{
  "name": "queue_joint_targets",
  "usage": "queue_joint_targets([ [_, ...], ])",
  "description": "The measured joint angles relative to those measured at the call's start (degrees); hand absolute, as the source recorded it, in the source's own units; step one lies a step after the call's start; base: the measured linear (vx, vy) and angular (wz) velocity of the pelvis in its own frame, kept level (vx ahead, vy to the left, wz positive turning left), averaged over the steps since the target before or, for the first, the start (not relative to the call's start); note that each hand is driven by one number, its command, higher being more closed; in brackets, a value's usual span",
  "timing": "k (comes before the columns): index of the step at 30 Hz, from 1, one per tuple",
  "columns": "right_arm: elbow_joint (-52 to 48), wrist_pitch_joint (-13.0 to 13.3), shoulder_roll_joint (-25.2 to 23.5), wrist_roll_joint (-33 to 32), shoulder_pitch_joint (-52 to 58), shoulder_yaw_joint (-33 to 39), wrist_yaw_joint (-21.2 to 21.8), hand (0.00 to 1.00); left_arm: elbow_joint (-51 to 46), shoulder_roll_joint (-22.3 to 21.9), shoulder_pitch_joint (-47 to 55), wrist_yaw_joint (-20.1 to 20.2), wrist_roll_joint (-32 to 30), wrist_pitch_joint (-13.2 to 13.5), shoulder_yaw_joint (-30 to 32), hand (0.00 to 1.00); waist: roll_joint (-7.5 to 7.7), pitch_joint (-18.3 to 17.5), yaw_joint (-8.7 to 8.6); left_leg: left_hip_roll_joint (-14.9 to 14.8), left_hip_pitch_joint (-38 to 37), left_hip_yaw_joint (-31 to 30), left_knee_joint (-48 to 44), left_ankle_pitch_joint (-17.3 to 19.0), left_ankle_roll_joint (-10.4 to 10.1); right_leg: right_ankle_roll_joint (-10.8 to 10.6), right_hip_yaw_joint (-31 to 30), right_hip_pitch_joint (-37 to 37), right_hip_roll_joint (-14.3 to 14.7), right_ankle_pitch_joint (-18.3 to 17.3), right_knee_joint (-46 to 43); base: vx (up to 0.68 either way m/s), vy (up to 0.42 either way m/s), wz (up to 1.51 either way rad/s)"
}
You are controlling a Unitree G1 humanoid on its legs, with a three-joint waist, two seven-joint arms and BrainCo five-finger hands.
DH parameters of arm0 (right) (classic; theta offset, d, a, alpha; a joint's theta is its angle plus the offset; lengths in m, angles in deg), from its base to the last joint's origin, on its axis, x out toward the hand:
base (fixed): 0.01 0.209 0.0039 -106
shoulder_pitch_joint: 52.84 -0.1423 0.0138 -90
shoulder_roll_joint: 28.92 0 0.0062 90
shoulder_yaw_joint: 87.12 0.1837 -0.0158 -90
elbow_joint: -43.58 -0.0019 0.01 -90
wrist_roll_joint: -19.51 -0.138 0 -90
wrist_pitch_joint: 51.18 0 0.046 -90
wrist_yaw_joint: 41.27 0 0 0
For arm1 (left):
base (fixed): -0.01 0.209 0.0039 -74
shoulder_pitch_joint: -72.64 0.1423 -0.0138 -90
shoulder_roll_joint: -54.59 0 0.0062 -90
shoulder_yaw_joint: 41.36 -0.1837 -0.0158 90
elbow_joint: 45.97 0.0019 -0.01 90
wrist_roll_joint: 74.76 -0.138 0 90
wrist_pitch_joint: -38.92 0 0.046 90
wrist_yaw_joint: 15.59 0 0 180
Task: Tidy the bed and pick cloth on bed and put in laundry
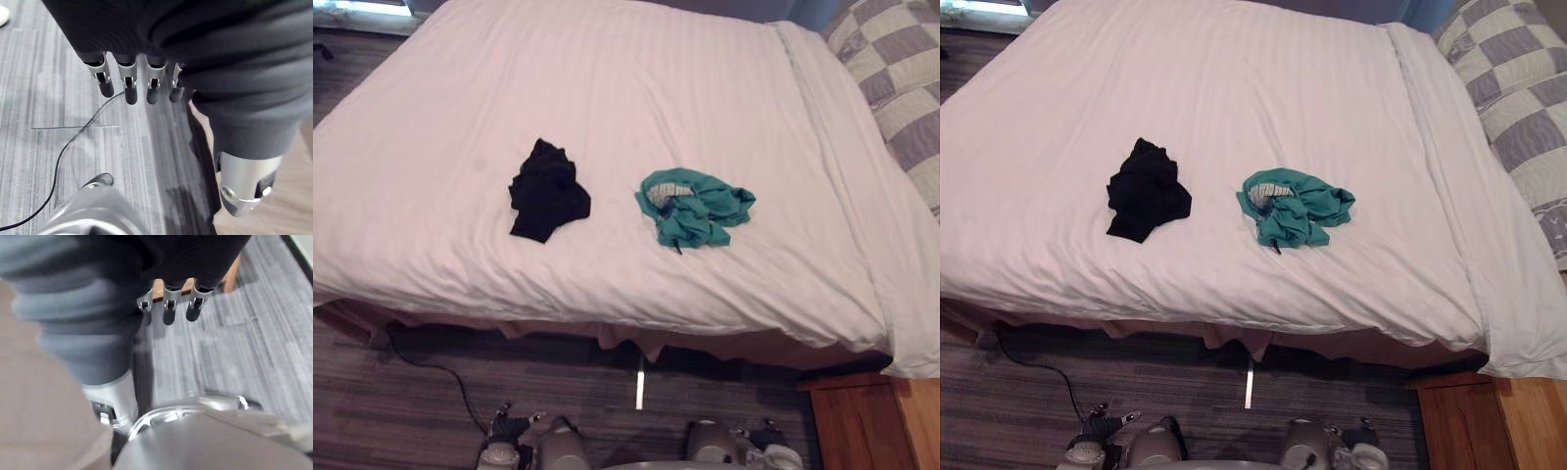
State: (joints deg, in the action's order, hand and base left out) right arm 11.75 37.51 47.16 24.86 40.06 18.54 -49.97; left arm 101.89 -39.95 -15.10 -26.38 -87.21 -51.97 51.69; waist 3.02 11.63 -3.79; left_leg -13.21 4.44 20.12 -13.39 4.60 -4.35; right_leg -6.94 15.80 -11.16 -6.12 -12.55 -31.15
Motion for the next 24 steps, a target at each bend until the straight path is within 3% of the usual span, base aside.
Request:
queue_joint_targets([
  [1, -0.23, 0.03, 0.02, 0.00, 0.05, -0.43, 0.15, 0.00, 0.00, -0.16, -0.12, 0.30, -0.10, 0.01, -0.39, 0.00, 0.09, 0.07, 0.05, 0.60, -0.74, 0.28, 1.04, -0.25, 0.00, 0.77, 0.04, 0.02, 1.65, -0.21, 2.29, 0.08, 0.073, 0.20],
  [2, -0.46, 0.15, 0.08, 0.00, 0.03, -1.20, 0.21, 0.00, 0.13, -1.09, -0.36, 0.83, -0.38, -0.04, -0.45, 0.00, 0.30, 0.46, -0.04, 2.30, -1.91, 0.43, 2.44, -0.49, 0.09, 5.30, -0.58, 1.33, 4.32, 0.48, 10.27, 0.08, 0.072, -0.03],
  [3, -0.62, 0.58, 0.62, 0.00, -0.12, -1.00, 0.32, 0.00, 0.00, -3.08, -0.98, 1.48, -0.88, -0.10, -0.33, 0.00, -1.47, 1.55, 0.07, 2.97, -3.52, 0.39, 4.99, -1.33, -0.48, 7.05, -1.03, 4.56, 5.20, 2.87, 14.03, 0.07, 0.082, -0.05],
  [5, -0.80, 0.89, 1.12, 0.00, -0.35, -0.90, 0.40, 0.00, -0.05, -3.46, -1.14, 2.09, -1.27, 0.12, -0.80, 0.00, -2.49, 1.99, 0.26, 3.97, -3.18, 0.48, 4.64, -1.34, -0.36, 8.72, -1.87, 3.46, 4.86, 1.87, 12.87, 0.07, 0.056, 0.02],
  [7, -0.74, 0.72, 1.37, -0.01, -0.15, -0.98, 0.71, 0.00, -1.25, -4.36, -1.92, 2.15, -1.78, 0.00, -0.58, 0.00, -2.67, 3.50, -0.10, 3.22, 1.23, -0.41, -6.83, -0.03, -1.47, 8.83, -1.93, 3.46, 3.10, -0.47, 10.77, 0.05, -0.032, 0.18],
  [10, -2.92, -0.15, 2.33, -0.06, 1.80, -1.01, 0.58, 0.00, -5.12, -4.87, -2.29, 1.85, -1.57, 0.11, 0.48, 0.00, -4.21, 5.90, 1.14, -2.20, 10.11, -3.84, -33.31, -0.78, -4.45, 9.66, -1.43, 7.98, 2.58, -1.58, 9.29, 0.03, 0.018, -0.11],
  [12, -2.99, -0.35, 2.29, -0.07, 1.88, -0.70, -0.10, 0.00, -5.53, -5.02, -2.65, 1.56, -0.50, 0.14, 0.40, 0.00, -4.28, 5.75, 1.32, -2.83, 11.47, -3.90, -38.10, 0.24, -2.78, 8.99, -2.32, 9.62, 1.15, -1.66, 9.70, 0.10, 0.164, -0.37],
  [14, -2.67, -0.46, 2.16, -0.17, 1.11, 0.34, -0.11, 0.00, -4.82, -6.15, -3.80, 0.92, 0.65, 0.14, 0.27, 0.00, -4.23, 5.60, 1.18, -3.08, 10.22, -3.90, -26.91, 1.95, 0.21, 6.59, -4.56, 9.81, -0.29, -0.04, 12.34, 0.17, 0.221, -0.39],
  [16, -2.12, -1.12, 2.22, -0.13, 0.15, 0.85, -0.05, 0.00, -4.05, -7.00, -3.89, 0.78, 0.63, 0.12, 0.12, 0.00, -4.54, 5.18, 1.07, -2.78, 6.79, -7.05, -11.14, 1.41, -0.15, 4.95, -6.51, 8.67, -1.06, 1.03, 13.07, 0.23, 0.341, -0.41],
  [17, -1.56, -1.37, 2.28, -0.12, -0.30, 1.47, -0.03, 0.00, -3.58, -7.27, -3.88, 0.78, 0.60, 0.12, -0.27, 0.00, -5.27, 4.71, 0.91, -2.57, 3.91, -9.25, -1.28, -1.38, -1.62, 3.53, -7.38, 8.05, -1.48, 1.35, 13.21, 0.25, 0.482, -0.38],
  [18, -1.51, -1.38, 2.84, -0.08, -0.13, 1.56, 0.02, 0.00, -3.06, -7.82, -3.84, 0.75, 0.57, 0.14, -0.31, 0.00, -6.15, 3.94, 0.68, -3.17, 1.43, -9.50, 4.33, -9.84, -1.74, 1.53, -8.13, 7.78, -1.59, 0.79, 13.34, 0.21, 0.463, -0.20],
  [19, -1.38, -1.43, 3.03, -0.03, -0.15, 1.65, 0.04, 0.00, -2.66, -7.94, -3.97, 0.75, 0.56, 0.11, -0.54, 0.00, -6.05, 3.64, 0.33, -2.61, 0.68, -9.72, 5.56, -8.29, -3.96, 0.47, -8.30, 7.82, -1.81, 0.72, 13.43, 0.20, 0.471, 0.20],
  [21, -1.39, -1.40, 1.01, 0.10, 0.11, 2.41, -0.09, 0.00, -2.61, -6.37, -4.62, 0.80, 0.35, 0.12, -2.88, 0.00, -2.81, 1.73, -0.55, 1.93, 0.42, -10.00, 9.34, -7.83, -4.17, -1.98, -8.29, 8.12, -5.82, 1.88, 15.79, 0.13, 0.354, 0.44],
  [24, -1.78, -1.37, -0.49, 1.68, 0.23, 2.34, 0.16, 0.00, -2.58, -4.35, -4.30, 0.86, 0.20, 0.07, -5.49, 0.00, -0.13, 0.64, 0.11, 6.08, -3.08, -8.56, 10.96, -7.32, -3.29, -3.83, -9.95, 10.03, -9.78, 3.29, 15.44, 0.08, 0.211, 0.05],
])
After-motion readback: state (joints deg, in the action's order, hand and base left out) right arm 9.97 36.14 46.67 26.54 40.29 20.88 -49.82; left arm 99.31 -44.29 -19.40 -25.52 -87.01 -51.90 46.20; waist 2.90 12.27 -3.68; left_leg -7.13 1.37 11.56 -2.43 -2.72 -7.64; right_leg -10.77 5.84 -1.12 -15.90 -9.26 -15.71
